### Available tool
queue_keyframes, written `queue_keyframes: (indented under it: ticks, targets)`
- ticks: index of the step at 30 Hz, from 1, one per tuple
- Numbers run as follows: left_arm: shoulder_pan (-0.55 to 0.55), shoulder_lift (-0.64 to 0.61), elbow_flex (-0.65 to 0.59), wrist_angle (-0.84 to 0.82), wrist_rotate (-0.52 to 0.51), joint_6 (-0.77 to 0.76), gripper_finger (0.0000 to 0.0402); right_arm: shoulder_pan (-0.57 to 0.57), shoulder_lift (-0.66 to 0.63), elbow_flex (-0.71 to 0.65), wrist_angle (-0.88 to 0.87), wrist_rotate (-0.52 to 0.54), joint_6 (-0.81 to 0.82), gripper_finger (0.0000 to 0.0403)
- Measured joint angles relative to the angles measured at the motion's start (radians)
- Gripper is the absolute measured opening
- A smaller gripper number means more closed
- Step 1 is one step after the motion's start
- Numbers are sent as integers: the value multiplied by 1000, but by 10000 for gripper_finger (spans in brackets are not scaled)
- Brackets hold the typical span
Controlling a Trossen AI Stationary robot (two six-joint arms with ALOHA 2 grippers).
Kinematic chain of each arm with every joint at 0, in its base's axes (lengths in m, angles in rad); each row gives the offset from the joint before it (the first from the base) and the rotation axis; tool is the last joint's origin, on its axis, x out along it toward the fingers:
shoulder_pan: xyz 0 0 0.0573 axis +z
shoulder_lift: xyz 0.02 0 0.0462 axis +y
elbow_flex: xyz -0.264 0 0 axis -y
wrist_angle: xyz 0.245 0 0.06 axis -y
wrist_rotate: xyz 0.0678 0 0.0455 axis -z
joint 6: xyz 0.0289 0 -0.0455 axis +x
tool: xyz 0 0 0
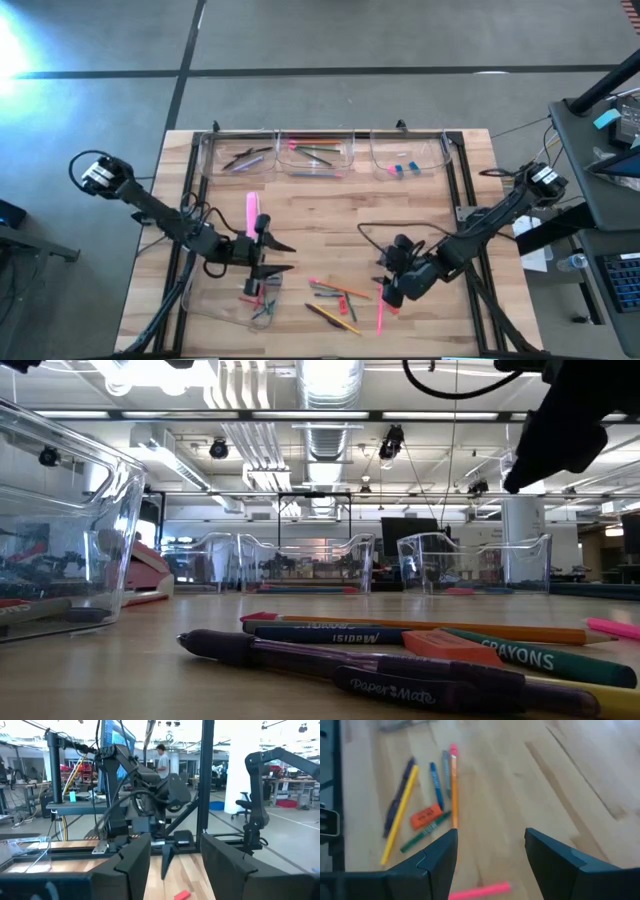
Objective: Sort crayons/erasers/pens/pencils in bins
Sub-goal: Put the orange pencil into the top middle transparent bin
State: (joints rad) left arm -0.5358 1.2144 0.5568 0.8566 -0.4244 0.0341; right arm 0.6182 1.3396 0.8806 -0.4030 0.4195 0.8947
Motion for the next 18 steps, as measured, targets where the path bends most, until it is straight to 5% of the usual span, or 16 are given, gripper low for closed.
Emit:
queue_keyframes:
  ticks: [18]
  targets:
    - [-1,27,0,-1,0,-2,160,15,235,-1,216,-9,-185,219]
